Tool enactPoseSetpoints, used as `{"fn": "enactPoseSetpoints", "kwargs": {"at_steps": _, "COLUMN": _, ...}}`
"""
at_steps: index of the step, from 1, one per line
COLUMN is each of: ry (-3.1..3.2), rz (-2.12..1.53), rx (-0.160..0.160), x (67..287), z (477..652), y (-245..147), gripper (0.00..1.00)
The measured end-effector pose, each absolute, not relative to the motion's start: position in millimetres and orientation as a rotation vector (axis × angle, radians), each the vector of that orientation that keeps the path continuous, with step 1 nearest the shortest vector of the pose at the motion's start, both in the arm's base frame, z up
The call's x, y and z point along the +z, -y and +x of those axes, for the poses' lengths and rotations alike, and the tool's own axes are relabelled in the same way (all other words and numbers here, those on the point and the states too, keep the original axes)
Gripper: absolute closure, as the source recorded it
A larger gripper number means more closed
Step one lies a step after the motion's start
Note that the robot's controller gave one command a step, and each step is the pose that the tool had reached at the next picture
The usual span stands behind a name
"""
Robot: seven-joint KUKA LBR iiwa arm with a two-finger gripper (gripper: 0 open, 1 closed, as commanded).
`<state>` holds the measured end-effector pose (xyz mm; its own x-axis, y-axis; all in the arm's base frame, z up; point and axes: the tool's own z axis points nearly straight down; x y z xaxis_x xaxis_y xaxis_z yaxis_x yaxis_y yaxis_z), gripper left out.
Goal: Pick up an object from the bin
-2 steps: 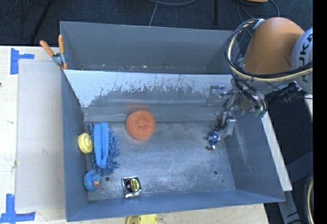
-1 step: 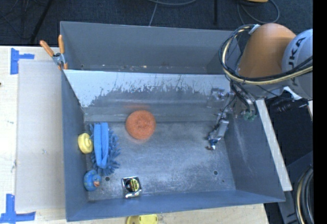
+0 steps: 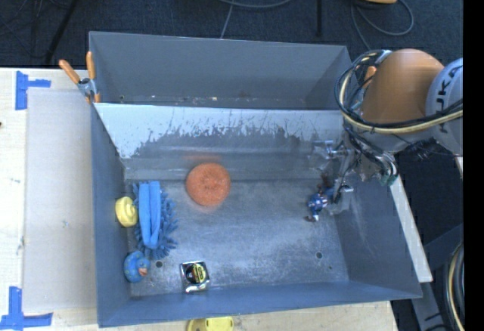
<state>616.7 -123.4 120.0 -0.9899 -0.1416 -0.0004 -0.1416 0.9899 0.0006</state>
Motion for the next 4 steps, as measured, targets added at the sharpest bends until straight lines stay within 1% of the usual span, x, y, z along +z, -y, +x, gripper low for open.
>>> {"fn": "enactPoseSetpoints", "kwargs": {"at_steps": 1, "ry": -3.134, "rz": -0.207, "rx": 0.002, "x": 84.0, "z": 616.7, "y": 141.2, "gripper": 0.0}}
{"fn": "enactPoseSetpoints", "kwargs": {"at_steps": 2, "ry": -3.06, "rz": -0.701, "rx": 0.007, "x": 70.3, "z": 618.0, "y": 153.6, "gripper": 1.0}}
{"fn": "enactPoseSetpoints", "kwargs": {"at_steps": 4, "ry": -3.06, "rz": -0.7, "rx": 0.007, "x": 70.5, "z": 618.0, "y": 153.5, "gripper": 1.0}}
